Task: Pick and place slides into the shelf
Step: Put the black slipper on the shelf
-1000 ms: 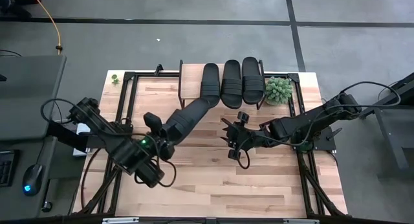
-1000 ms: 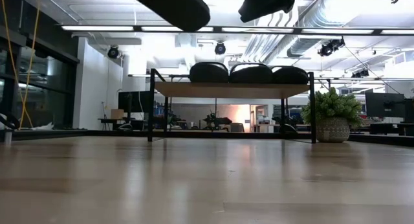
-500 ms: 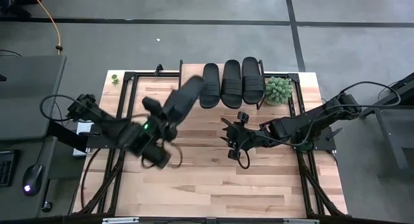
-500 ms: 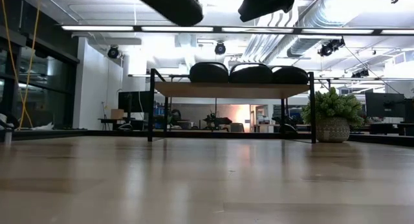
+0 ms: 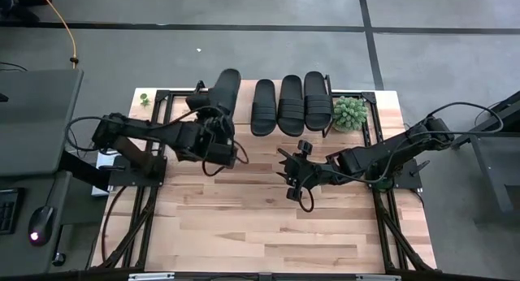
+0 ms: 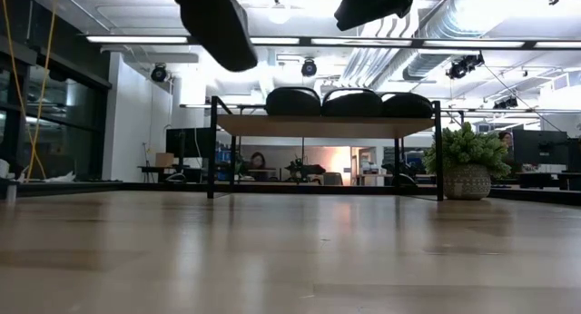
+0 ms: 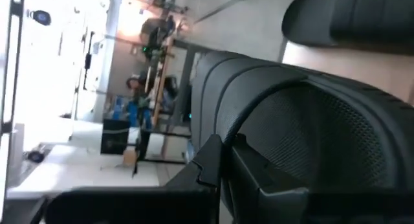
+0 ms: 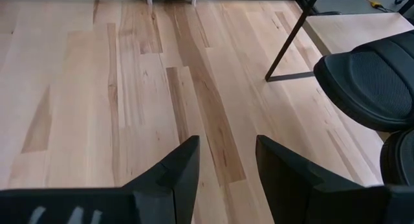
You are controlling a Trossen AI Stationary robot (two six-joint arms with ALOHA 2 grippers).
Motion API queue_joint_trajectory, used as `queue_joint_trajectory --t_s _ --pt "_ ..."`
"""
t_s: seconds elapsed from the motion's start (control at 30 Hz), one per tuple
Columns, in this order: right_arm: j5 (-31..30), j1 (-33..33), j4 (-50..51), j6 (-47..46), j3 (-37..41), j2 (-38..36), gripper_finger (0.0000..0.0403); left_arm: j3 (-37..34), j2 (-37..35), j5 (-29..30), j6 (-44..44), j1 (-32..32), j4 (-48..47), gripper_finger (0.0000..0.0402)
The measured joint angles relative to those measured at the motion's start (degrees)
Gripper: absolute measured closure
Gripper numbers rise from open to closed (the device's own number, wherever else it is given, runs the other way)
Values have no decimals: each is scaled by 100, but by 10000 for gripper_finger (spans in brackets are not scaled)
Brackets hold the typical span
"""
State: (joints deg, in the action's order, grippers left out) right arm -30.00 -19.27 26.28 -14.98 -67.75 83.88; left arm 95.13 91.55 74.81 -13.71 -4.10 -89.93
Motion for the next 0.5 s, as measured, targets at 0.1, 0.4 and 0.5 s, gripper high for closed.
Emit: queue_joint_trajectory --t_s 0.1,0.4,0.5 --pt "0 0 -43 0 0 0 261 0 60 -48 -1 222 50 395" --pt "13 -2 -59 -2 0 0 261 4 357 -89 484 652 760 395" --pt "17 0 -48 -2 0 0 261 -1 444 -203 862 758 1090 395"
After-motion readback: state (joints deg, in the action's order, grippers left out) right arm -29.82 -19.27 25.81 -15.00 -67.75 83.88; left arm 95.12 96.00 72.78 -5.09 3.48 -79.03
